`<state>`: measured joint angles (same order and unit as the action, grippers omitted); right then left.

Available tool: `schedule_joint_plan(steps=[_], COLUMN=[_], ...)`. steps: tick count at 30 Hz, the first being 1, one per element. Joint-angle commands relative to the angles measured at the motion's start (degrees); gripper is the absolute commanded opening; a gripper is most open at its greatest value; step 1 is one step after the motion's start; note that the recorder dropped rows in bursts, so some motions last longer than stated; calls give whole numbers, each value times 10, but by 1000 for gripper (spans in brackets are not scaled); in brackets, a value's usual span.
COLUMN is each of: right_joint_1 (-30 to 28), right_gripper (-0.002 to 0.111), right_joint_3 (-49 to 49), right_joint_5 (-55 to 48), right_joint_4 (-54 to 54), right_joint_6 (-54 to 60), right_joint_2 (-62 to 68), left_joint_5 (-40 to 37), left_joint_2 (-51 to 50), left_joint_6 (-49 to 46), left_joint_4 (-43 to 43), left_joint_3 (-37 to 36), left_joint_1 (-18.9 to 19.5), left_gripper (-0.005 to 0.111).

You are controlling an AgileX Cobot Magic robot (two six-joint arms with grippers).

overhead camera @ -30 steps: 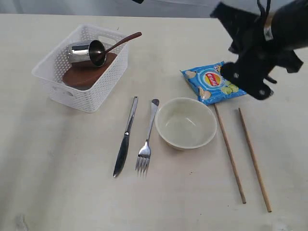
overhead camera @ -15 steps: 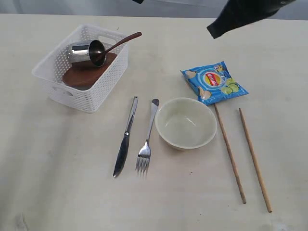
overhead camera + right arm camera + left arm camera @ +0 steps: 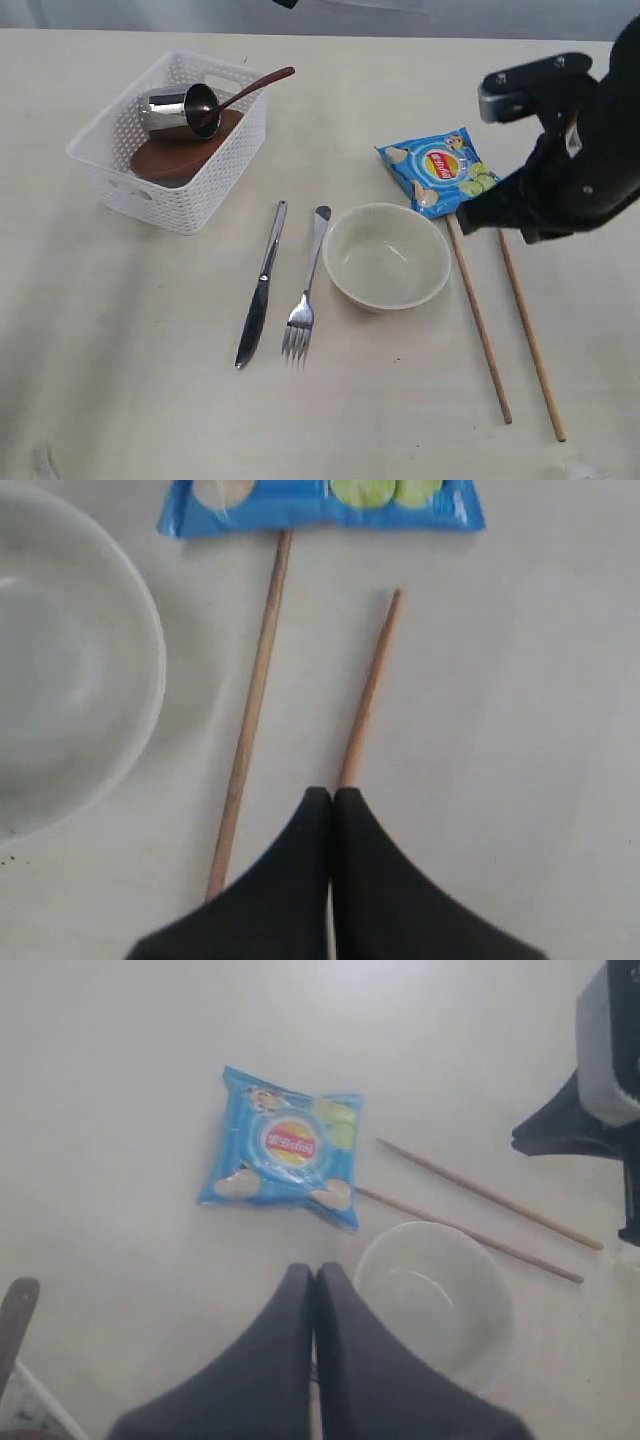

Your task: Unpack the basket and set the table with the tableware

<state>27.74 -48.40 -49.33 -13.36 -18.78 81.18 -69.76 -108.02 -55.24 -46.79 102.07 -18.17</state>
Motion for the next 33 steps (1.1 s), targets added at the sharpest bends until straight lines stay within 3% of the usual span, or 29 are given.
schedule_joint_plan(steps=[1,5,12,16,27,33], right_joint_1=[-3,-3,-3,-3,-3,10], right_gripper=[0,0,0,0,0,0], right_joint_3=[60,99,104,104,104,104], right_joint_5=[17,70,178,175,196,289], right_joint_4=[-53,-116,-131,-221,-229,-194], right_joint_6=[-98,-212,-264,-363,-375,-359], right_joint_2=[-1,1,111,153,159,144], left_joint_5=[-2,-2,-2,-2,-2,-2], left_joint_2=[0,0,0,0,0,0], left_joint_6=[7,7,7,7,7,7], left_joint_4=[1,1,1,1,1,1], left_joint_3=[-3,-3,-3,-3,-3,-3], left_joint_1=[2,2,2,2,2,2], left_gripper=[0,0,0,0,0,0])
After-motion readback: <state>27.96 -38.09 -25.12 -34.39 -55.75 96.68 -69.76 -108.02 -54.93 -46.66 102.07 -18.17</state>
